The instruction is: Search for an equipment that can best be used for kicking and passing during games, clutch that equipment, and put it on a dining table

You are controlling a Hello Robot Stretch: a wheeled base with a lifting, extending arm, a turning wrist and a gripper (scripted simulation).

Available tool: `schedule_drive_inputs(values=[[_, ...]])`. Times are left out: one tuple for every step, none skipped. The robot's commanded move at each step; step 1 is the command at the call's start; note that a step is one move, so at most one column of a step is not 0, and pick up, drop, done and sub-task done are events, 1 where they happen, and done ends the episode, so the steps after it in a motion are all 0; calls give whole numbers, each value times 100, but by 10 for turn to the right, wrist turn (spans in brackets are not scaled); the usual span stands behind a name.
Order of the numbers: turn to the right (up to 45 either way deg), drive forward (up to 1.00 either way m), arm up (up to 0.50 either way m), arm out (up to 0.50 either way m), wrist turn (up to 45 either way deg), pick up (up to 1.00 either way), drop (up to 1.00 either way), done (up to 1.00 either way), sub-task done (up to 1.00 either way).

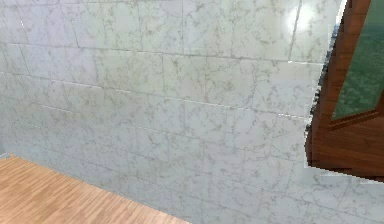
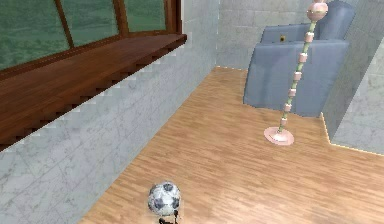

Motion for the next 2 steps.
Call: schedule_drive_inputs(values=[[0,0,50,0,0,0,0,0,0],[0,0,42,0,0,0,0,0,0]])
